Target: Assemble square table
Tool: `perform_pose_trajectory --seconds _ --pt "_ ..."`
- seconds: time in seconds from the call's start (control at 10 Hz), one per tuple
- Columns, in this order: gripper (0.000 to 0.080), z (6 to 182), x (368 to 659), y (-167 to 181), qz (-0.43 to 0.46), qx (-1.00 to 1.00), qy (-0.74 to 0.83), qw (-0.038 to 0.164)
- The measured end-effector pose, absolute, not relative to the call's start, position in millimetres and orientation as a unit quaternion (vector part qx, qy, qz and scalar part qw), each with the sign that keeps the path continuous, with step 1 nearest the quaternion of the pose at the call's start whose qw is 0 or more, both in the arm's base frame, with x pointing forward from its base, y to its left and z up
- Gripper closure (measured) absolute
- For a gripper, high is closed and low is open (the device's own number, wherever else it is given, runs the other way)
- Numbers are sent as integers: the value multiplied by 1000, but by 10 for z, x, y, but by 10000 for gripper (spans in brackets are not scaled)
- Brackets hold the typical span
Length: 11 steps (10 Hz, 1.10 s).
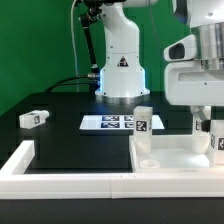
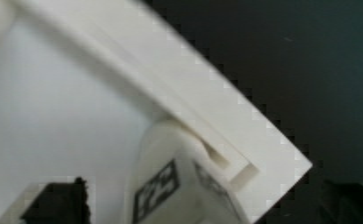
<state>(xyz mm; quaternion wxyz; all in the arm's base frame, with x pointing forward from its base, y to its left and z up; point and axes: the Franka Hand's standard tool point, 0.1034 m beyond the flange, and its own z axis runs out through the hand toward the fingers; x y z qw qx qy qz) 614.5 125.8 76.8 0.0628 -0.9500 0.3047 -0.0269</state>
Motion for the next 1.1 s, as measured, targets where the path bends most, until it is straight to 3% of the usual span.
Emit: perform_pose_trajectory --seconds 0.2,0.4,0.7,1.1 --pt "151 691 6214 1152 -41 -993 106 43" --pt "151 665 6210 1166 -40 -994 89 42" --pt "514 663 6209 1169 -38 -988 141 45" --pt "513 661 6205 1167 -29 -947 317 48"
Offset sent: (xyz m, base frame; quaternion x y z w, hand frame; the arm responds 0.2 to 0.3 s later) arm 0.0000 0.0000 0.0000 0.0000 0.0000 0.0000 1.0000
